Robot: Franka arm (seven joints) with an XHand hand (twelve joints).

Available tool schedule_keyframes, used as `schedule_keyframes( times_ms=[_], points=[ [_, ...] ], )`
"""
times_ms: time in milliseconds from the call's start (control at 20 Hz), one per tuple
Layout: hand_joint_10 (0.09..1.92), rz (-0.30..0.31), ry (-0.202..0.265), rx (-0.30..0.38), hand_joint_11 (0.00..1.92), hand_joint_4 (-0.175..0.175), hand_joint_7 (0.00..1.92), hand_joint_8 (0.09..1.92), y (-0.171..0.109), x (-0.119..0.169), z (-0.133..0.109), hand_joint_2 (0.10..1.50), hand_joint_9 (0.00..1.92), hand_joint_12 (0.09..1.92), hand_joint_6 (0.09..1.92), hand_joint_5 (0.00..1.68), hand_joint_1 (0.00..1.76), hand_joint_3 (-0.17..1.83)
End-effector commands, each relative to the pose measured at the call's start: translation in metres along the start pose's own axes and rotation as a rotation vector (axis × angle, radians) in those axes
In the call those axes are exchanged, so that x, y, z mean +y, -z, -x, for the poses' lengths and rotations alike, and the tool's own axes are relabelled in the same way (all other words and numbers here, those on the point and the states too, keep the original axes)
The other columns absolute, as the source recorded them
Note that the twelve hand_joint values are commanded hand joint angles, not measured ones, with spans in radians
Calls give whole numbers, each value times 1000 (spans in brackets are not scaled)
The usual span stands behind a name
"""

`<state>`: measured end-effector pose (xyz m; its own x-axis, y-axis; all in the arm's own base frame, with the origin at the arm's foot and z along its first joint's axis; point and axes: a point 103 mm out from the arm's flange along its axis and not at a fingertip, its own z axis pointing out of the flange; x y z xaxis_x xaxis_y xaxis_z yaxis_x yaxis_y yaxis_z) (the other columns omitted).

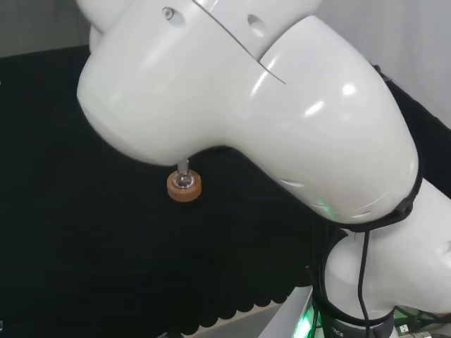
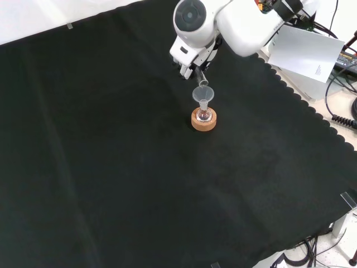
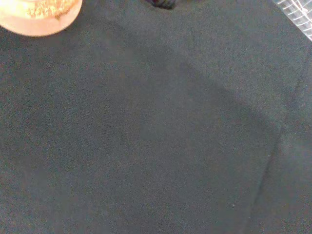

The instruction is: Pour the water from the graduated cylinder into the round-bottom flask.

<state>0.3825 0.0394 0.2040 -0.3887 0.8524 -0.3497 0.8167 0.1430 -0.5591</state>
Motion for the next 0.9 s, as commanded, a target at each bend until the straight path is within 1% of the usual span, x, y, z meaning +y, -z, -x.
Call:
schedule_keyframes(
  times_ms=[50,200,250,350,550,900],
  points=[
    [87,147,3,217,1279,-175,1024,964,-9,-7,22,1102,1467,706,985,994,1264,1],
    [87,209,16,303,1280,-175,1022,967,-13,-10,31,1103,1465,706,988,992,1264,1],
    [87,238,15,343,1280,-175,1021,968,-14,-11,34,1104,1464,706,989,991,1264,1],
    [87,276,22,396,1280,-175,1020,970,-16,-12,40,1104,1462,706,991,990,1263,2],
    [87,345,36,483,1281,-175,1018,974,-18,-12,49,1105,1460,706,994,988,1263,2],
    [87,427,74,596,1281,-175,1015,978,-20,-10,58,1106,1458,707,998,985,1262,2]
  ],
)
